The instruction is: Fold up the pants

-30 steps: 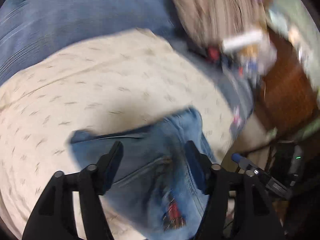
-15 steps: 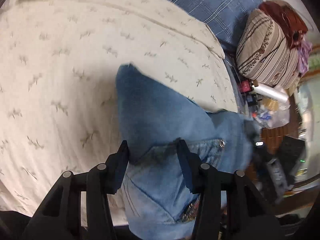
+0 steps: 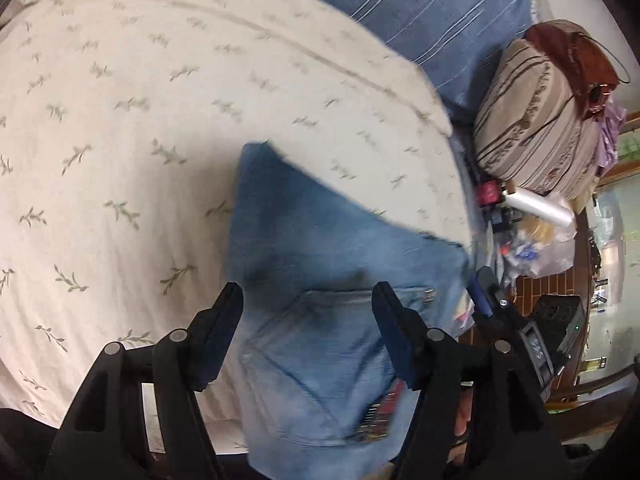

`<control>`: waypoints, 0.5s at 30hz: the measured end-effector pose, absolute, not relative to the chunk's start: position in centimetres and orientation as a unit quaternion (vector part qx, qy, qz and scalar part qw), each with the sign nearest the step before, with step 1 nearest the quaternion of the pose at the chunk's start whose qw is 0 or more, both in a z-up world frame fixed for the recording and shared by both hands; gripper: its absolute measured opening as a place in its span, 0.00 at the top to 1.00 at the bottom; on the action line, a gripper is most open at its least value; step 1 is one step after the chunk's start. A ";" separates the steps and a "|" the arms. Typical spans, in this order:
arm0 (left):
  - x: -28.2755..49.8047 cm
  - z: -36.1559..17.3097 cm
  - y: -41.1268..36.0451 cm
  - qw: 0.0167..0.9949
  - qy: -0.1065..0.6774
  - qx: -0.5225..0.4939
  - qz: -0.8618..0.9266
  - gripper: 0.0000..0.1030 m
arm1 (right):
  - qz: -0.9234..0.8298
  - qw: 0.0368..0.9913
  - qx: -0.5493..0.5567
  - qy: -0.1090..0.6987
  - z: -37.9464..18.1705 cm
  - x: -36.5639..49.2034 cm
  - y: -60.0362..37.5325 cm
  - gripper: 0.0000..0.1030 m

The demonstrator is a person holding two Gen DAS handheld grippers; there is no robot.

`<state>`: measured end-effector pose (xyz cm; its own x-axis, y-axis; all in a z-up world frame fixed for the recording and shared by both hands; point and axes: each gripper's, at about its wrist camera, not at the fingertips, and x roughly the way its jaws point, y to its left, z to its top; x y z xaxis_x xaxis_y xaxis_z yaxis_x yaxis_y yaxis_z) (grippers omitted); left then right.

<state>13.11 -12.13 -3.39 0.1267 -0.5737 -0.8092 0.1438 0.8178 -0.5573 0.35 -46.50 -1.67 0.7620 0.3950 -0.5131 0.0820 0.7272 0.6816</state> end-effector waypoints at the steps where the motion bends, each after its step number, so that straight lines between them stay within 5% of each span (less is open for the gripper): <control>1: 13.2 -3.2 -12.7 0.728 0.613 -0.173 -0.253 0.36 | 0.094 0.874 0.349 0.324 -1.0 0.5 -46.1 0.63; 5: 13.2 -3.8 -15.5 0.747 0.611 -0.114 -0.235 0.32 | 0.096 0.916 0.249 0.301 0.9 0.7 -42.9 0.63; 9: 14.2 -6.6 -16.7 0.751 0.626 -0.084 -0.193 0.13 | 0.051 0.897 0.136 0.418 -4.6 4.1 -40.9 0.70; 12: 14.5 -6.0 -16.1 0.740 0.636 -0.098 -0.197 0.13 | 0.061 0.893 0.194 0.402 -3.1 3.0 -42.3 0.71; 15: 13.4 -5.3 -14.0 0.724 0.644 -0.121 -0.214 0.13 | 0.088 0.876 0.283 0.380 -1.8 0.3 -44.1 0.57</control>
<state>13.40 -13.95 -5.32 0.0784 -0.4663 -0.8811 0.1549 0.8788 -0.4513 0.28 -44.06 -1.77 0.6965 0.3688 -0.6156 0.0612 0.8242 0.5630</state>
